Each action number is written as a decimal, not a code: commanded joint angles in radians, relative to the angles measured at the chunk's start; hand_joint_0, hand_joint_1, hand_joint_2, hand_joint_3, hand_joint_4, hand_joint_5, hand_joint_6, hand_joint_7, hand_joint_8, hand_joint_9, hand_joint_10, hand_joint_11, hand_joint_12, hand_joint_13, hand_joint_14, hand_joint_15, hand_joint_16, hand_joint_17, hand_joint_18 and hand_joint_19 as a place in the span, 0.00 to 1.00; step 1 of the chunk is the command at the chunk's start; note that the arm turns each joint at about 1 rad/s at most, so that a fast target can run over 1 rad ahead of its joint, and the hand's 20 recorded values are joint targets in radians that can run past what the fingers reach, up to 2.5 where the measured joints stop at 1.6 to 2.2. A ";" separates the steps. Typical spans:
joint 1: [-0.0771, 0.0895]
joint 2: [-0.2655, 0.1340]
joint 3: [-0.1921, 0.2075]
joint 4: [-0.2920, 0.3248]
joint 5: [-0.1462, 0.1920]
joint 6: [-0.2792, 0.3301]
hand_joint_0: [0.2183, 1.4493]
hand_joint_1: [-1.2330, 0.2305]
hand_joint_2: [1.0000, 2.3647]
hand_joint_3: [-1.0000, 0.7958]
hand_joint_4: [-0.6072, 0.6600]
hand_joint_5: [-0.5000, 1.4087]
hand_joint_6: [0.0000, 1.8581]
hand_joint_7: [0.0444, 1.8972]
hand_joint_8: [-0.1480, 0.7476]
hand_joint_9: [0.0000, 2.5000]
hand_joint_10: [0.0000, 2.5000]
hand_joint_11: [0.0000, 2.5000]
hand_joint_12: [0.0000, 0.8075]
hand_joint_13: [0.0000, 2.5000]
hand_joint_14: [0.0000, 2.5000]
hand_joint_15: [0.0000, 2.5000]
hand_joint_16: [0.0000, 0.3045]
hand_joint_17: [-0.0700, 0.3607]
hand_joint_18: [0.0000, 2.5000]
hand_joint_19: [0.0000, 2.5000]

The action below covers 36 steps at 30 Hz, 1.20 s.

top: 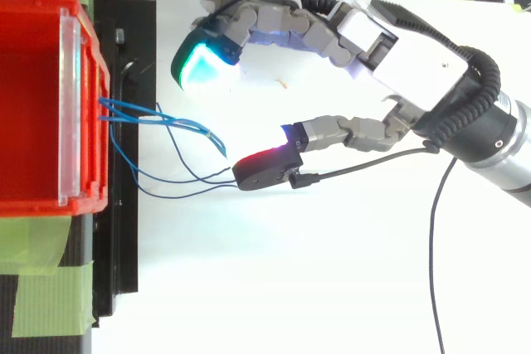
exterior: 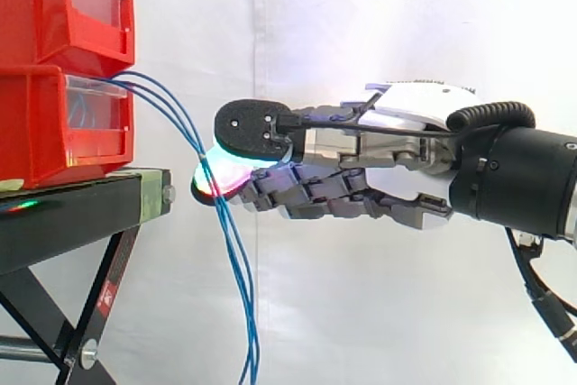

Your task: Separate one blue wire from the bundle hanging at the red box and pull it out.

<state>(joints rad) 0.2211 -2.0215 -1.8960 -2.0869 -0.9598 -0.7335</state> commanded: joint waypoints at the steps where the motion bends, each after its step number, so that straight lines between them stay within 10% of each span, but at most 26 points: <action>1: 0.004 0.000 0.000 0.005 0.000 -0.003 0.27 0.36 0.00 0.28 0.70 0.18 0.27 0.57 0.47 0.20 0.00 0.07 0.42 0.12 0.00 0.06 0.18 0.44 0.05 0.08; 12: 0.014 -0.086 0.026 0.041 -0.004 0.051 0.27 0.38 0.00 0.28 0.71 0.18 0.27 0.55 0.47 0.20 0.00 0.07 0.43 0.12 0.00 0.06 0.18 0.45 0.05 0.08; 36: 0.006 -0.085 0.061 -0.032 -0.039 0.194 0.26 0.39 0.00 0.28 0.71 0.18 0.27 0.55 0.47 0.20 0.00 0.07 0.43 0.13 0.00 0.06 0.18 0.44 0.05 0.09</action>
<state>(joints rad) 0.2330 -2.1069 -1.8348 -2.1169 -0.9740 -0.5547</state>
